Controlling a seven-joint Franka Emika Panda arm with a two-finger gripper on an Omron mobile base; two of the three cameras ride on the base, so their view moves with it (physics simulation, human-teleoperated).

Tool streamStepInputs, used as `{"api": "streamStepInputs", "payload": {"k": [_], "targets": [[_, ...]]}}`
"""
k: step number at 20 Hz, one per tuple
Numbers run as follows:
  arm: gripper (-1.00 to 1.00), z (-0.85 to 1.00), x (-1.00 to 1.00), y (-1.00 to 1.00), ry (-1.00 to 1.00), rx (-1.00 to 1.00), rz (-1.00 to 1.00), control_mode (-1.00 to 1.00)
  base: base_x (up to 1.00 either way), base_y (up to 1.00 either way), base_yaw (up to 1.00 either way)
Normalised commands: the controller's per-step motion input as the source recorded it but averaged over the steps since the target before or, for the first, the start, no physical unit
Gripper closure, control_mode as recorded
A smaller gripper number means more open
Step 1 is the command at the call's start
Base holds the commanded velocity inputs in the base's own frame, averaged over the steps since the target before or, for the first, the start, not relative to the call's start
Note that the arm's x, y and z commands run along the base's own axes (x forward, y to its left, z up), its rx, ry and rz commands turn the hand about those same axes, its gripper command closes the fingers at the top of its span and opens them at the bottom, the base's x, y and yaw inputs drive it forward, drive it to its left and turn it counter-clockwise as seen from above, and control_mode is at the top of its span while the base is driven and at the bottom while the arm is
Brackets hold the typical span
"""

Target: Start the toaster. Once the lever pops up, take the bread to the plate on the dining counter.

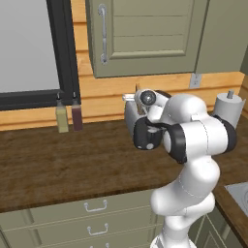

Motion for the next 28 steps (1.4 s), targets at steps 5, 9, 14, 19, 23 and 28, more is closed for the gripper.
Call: {"api": "streamStepInputs", "payload": {"k": [5, 9, 14, 19, 23, 28], "targets": [[1.0, 0.29, -0.17, 0.01, 0.0, 0.01, 0.0, -1.0, 0.0, 0.0, 0.0], [1.0, 0.15, -0.69, 0.0, 0.0, 0.0, 0.0, -1.0, 0.0, 0.0, 0.0], [1.0, 0.29, -0.56, 0.0, 0.0, 0.01, 0.0, -1.0, 0.0, 0.0, 0.0], [1.0, 0.54, -0.86, 0.0, 0.0, 0.02, 0.0, -1.0, 0.0, 0.0, 0.0], [1.0, 0.49, -0.95, 0.0, 0.02, 0.0, 0.0, -1.0, 0.0, 0.0, 0.0], [1.0, 0.78, -0.86, 0.06, 0.0, 0.01, 0.0, -1.0, 0.0, 0.0, 0.0]]}}
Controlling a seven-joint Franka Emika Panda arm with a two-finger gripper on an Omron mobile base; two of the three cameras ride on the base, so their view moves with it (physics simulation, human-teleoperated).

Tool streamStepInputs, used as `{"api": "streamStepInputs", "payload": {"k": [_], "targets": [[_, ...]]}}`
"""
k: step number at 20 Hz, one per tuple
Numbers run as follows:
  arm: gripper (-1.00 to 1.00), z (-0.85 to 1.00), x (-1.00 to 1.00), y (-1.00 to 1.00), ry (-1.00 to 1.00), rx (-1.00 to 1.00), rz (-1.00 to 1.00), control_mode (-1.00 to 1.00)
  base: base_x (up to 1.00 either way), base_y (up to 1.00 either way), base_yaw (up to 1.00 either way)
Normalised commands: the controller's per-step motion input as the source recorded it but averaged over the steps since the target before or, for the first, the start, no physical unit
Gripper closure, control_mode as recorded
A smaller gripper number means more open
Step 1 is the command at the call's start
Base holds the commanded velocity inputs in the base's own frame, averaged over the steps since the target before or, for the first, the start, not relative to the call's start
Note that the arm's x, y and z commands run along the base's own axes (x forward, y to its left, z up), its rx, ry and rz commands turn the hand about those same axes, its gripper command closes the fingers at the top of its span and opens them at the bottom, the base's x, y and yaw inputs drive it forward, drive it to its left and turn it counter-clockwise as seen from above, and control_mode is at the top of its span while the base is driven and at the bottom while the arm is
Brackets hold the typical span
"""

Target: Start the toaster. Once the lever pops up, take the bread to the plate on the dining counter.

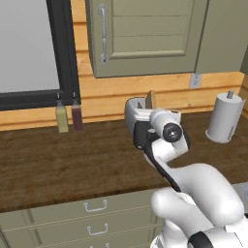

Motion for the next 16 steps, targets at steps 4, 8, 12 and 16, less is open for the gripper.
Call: {"api": "streamStepInputs", "payload": {"k": [4, 8, 12, 16], "targets": [[1.0, 0.83, -0.92, 0.16, 0.01, 0.0, 0.0, -1.0, 0.0, 0.0, 0.0], [1.0, 0.92, -0.87, 0.28, 0.18, 0.0, -0.02, -1.0, 0.0, 0.0, 0.0], [1.0, 0.58, -1.0, 0.04, 0.42, 0.0, -0.06, -1.0, 0.0, 0.0, 0.0], [1.0, 0.39, -1.0, 0.0, 0.43, 0.0, -0.03, -1.0, 0.0, 0.0, 0.0]]}}
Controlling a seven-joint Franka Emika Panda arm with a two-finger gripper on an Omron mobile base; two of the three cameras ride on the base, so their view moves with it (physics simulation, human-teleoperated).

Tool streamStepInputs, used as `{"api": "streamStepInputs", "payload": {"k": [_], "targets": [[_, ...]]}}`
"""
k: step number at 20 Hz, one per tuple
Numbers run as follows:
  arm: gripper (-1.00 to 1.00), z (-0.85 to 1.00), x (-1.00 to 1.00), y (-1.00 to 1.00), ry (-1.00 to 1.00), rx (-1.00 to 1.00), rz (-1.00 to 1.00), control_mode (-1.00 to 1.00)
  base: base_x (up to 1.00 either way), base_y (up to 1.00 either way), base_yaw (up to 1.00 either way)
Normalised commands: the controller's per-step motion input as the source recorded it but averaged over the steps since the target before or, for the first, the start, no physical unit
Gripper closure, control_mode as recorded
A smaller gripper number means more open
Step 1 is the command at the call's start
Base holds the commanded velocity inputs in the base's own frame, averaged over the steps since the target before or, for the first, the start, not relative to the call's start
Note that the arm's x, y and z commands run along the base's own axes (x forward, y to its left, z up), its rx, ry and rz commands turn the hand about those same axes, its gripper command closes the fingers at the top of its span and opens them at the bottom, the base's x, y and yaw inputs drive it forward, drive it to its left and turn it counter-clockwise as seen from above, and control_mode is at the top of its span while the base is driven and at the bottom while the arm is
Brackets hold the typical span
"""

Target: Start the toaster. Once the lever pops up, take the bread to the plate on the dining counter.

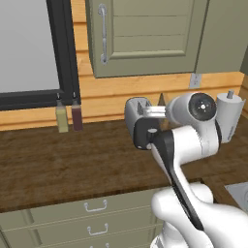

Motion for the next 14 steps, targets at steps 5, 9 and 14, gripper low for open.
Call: {"api": "streamStepInputs", "payload": {"k": [5, 9, 14], "targets": [[1.0, 0.03, -1.0, 0.0, 0.28, 0.0, 0.0, -1.0, 0.0, 0.0, 0.0], [1.0, -0.12, -0.63, 0.0, 0.0, 0.0, 0.0, -1.0, 0.0, 0.0, 0.0], [1.0, -0.03, -0.09, 0.0, -0.01, 0.01, 0.0, -1.0, 0.0, 0.0, 0.0]]}}
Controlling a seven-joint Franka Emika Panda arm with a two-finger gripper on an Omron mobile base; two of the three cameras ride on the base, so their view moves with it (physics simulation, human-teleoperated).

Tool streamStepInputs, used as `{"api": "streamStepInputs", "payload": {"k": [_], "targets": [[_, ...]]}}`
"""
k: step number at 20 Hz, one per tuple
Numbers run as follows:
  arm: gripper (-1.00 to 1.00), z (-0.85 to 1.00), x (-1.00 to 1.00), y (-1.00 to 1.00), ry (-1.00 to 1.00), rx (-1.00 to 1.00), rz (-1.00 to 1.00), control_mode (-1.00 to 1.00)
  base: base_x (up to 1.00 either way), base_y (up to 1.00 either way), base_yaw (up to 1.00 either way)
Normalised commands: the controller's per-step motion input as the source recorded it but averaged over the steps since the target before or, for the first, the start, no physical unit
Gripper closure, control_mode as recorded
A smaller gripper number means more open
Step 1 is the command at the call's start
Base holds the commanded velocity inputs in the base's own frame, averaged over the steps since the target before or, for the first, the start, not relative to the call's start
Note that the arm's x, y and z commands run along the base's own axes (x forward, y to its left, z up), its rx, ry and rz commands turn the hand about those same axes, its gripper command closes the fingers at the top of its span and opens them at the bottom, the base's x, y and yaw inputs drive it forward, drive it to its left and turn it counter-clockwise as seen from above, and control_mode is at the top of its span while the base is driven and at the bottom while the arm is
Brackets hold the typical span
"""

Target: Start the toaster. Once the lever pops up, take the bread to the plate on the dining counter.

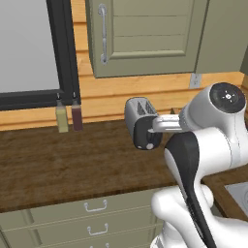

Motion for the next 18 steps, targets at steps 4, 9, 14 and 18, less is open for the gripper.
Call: {"api": "streamStepInputs", "payload": {"k": [4, 9, 14, 18], "targets": [[1.0, 0.0, 0.0, 0.0, 0.0, 0.0, 0.0, -1.0, 0.0, 0.0, 0.0], [1.0, 0.0, 0.0, 0.0, 0.0, 0.0, 0.0, -1.0, 0.0, 0.0, 0.0], [1.0, 0.0, 0.0, 0.0, 0.0, 0.0, 0.0, -1.0, 0.0, 0.0, 0.0], [1.0, 0.0, -0.05, 0.0, 0.0, 0.0, 0.0, 1.0, -0.39, 0.0, 0.01]]}}
